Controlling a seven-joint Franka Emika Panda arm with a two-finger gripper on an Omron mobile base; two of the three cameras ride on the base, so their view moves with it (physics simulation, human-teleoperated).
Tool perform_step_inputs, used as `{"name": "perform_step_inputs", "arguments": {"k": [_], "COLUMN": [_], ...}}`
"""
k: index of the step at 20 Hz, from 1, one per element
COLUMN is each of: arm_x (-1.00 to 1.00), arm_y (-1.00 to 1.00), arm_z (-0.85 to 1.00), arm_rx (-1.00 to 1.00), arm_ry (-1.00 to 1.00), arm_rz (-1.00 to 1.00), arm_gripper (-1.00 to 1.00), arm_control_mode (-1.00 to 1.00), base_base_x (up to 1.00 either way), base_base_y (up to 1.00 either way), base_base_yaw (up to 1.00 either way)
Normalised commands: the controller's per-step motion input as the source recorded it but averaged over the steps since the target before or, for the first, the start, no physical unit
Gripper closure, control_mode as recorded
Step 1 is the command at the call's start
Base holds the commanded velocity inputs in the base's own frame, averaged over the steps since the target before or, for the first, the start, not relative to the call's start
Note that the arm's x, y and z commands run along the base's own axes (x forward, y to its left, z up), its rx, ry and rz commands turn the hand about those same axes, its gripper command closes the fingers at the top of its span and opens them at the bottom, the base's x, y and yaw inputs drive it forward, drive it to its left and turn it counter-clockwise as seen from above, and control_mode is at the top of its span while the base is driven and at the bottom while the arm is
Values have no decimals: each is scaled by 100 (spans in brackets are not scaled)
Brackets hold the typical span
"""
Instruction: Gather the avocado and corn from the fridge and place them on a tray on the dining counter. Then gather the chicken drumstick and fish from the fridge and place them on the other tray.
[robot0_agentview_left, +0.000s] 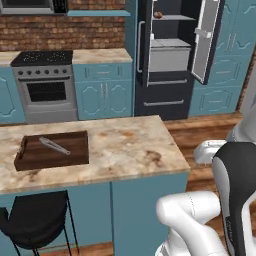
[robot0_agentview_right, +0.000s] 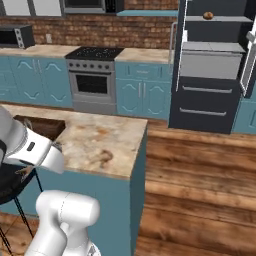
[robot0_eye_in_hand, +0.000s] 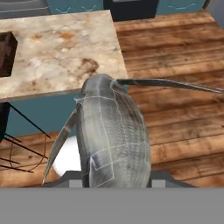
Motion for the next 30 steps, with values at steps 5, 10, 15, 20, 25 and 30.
{"name": "perform_step_inputs", "arguments": {"k": [5,10,15,20,25,30], "arm_x": [0,0,0,0,0,0], "arm_y": [0,0,0,0,0,0], "arm_z": [0,0,0,0,0,0], "arm_rx": [0,0,0,0,0,0], "arm_ry": [0,0,0,0,0,0], "arm_rz": [0,0,0,0,0,0], "arm_gripper": [100,100,100,100,100,100], "arm_control_mode": [100,100,100,100,100,100], "base_base_x": [0,0,23,15,-77,40], "base_base_y": [100,100,84,77,68,45], "base_base_yaw": [-11,-11,-15,-10,2,12]}}
